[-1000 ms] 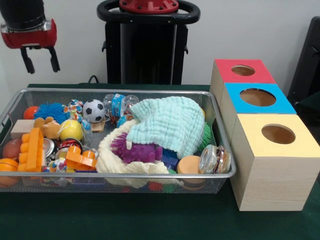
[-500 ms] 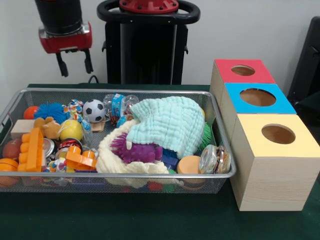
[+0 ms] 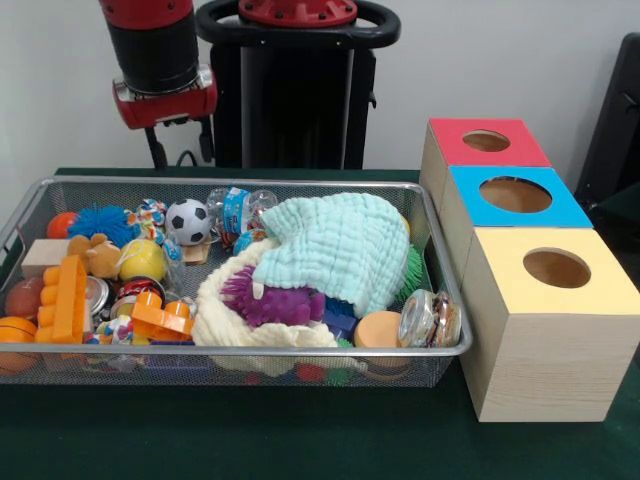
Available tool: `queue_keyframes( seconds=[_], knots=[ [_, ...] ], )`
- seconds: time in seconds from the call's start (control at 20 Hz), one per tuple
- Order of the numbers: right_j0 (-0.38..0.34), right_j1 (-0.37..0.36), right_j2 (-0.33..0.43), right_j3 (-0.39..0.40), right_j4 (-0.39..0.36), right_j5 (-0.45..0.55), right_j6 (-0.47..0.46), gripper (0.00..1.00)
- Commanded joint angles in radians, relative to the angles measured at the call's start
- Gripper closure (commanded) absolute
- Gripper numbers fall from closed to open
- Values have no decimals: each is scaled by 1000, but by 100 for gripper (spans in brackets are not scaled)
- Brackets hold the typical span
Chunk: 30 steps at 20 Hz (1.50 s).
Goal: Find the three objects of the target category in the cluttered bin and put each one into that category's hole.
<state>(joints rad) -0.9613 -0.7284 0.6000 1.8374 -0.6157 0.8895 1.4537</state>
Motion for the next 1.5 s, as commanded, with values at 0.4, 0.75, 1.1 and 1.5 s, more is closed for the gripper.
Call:
queue_keyframes(
  seconds=[0.4, 0.75, 1.1, 1.5],
  knots=[
    [-34, 145, -6, -63, -61, -45, -108, 0],
    [-51, 133, 10, -51, -63, -59, -121, 0],
    [-60, 146, 17, -78, -56, -30, -141, 0],
    [-19, 132, 4, -136, -107, -17, -150, 0]
  ],
)
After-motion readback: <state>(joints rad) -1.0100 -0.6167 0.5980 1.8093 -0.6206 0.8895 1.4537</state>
